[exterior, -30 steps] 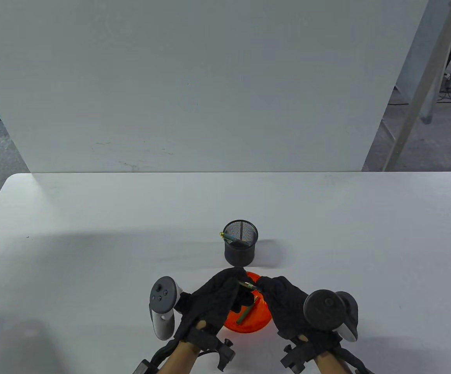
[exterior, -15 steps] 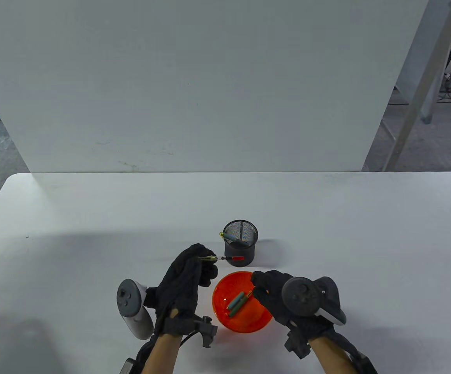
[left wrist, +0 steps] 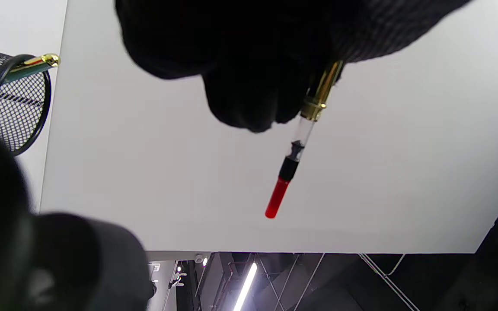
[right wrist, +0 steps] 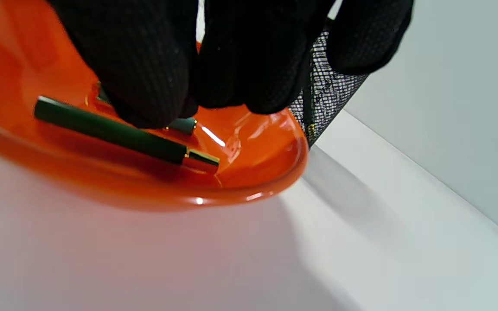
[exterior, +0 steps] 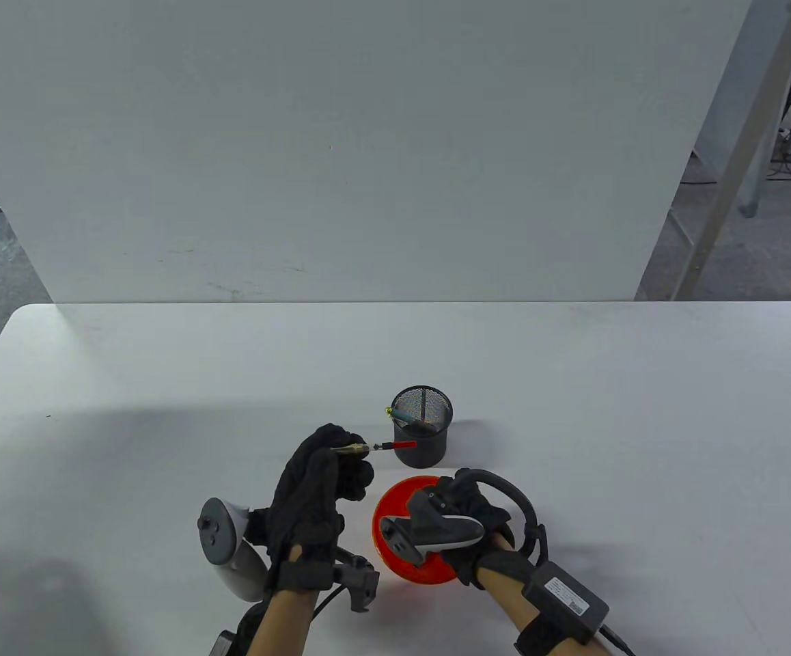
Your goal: Assemble fountain pens from components
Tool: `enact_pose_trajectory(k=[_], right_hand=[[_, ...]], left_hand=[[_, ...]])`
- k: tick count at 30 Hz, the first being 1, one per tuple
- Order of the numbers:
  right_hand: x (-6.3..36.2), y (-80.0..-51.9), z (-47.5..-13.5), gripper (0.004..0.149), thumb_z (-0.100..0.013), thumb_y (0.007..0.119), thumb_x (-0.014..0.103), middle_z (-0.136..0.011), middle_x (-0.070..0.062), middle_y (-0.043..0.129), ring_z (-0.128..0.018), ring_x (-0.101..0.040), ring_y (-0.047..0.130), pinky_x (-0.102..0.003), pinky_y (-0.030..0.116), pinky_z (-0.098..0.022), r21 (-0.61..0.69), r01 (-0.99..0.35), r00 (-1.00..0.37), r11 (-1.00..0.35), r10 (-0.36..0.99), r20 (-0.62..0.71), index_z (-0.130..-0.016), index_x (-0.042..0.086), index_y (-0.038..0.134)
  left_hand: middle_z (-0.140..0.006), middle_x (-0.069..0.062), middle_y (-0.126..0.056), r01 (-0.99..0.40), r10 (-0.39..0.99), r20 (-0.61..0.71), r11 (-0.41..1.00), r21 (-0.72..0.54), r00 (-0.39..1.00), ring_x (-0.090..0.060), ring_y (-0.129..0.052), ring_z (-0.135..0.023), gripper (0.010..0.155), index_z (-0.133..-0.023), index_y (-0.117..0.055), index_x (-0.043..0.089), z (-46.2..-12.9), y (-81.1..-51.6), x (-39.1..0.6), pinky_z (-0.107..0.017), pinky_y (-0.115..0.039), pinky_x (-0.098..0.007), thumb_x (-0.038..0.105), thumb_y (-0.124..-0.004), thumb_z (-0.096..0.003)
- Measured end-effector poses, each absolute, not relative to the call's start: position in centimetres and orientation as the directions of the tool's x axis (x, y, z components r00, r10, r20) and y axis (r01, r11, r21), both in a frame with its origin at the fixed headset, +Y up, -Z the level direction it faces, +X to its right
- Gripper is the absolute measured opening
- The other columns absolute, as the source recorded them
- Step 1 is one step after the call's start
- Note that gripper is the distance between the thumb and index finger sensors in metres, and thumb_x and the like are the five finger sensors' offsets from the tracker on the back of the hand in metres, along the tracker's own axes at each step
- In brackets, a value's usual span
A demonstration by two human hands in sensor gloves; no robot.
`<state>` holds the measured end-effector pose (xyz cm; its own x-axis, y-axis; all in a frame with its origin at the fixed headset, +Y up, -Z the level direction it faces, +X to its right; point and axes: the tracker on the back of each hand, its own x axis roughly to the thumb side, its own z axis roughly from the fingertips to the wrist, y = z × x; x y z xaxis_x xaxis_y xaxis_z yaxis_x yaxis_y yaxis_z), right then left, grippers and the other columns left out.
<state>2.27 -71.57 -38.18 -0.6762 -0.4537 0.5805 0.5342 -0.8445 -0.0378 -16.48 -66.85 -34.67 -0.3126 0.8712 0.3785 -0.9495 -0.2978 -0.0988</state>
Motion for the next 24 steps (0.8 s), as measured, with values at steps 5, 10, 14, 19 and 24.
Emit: enact_pose_trajectory(k=[5,10,14,19,24], right_hand=[[2.2,-71.8,-37.8,0.047,-0.052,0.085,0.039,-0.094,-0.003,0.078,-0.084,-0.027,0.08,-0.062,0.062,-0.071,-0.024,0.539,-0.671,-0.842,-0.446,0.593,-0.098,0.031,0.076],[2.3,-71.9,-37.6,0.049,-0.052,0.084,0.041,-0.095,-0.004,0.077,-0.084,-0.028,0.079,-0.062,0.062,-0.071,-0.019,0.555,-0.662,-0.832,-0.456,0.595,-0.099,0.029,0.076],[2.6,-71.7,-37.5,0.049,-0.051,0.085,0.041,-0.095,-0.003,0.078,-0.084,-0.027,0.08,-0.062,0.063,-0.071,-0.007,0.542,-0.675,-0.84,-0.44,0.592,-0.098,0.029,0.076],[2.3,-71.8,-37.4,0.048,-0.048,0.088,0.04,-0.093,-0.003,0.079,-0.084,-0.027,0.081,-0.061,0.064,-0.071,-0.023,0.529,-0.672,-0.848,-0.436,0.598,-0.094,0.025,0.079],[1.8,-71.6,-36.8,0.048,-0.049,0.087,0.041,-0.092,-0.003,0.079,-0.084,-0.027,0.08,-0.061,0.064,-0.071,-0.056,0.582,-0.615,-0.811,-0.485,0.621,-0.092,0.022,0.081]], left_hand=[[-0.093,-0.003,-0.091,-0.95,0.876,0.369,-0.295,-0.101,-0.311,-0.018,-0.102,-0.065,0.044,-0.102,-0.075,0.035,-34.8,-67.1,-16.4,-0.046,-0.086,-0.037,0.048,-0.069,-0.0602],[-0.093,-0.003,-0.091,-0.949,0.878,0.362,-0.3,-0.096,-0.314,-0.018,-0.102,-0.065,0.044,-0.102,-0.075,0.035,-34.8,-67.1,-16.5,-0.046,-0.086,-0.037,0.048,-0.069,-0.0602],[-0.093,-0.003,-0.091,-0.95,0.88,0.358,-0.299,-0.095,-0.312,-0.018,-0.102,-0.065,0.044,-0.102,-0.075,0.035,-34.8,-67.1,-16.4,-0.046,-0.086,-0.037,0.048,-0.069,-0.0602],[-0.093,-0.003,-0.091,-0.952,0.887,0.345,-0.288,-0.104,-0.306,-0.018,-0.102,-0.065,0.044,-0.102,-0.075,0.035,-34.9,-67.2,-16.1,-0.046,-0.086,-0.038,0.048,-0.069,-0.0602],[-0.093,-0.003,-0.091,-0.953,0.892,0.338,-0.284,-0.104,-0.302,-0.018,-0.102,-0.065,0.044,-0.102,-0.074,0.034,-34.9,-67.3,-16.1,-0.046,-0.086,-0.038,0.048,-0.069,-0.0603]])
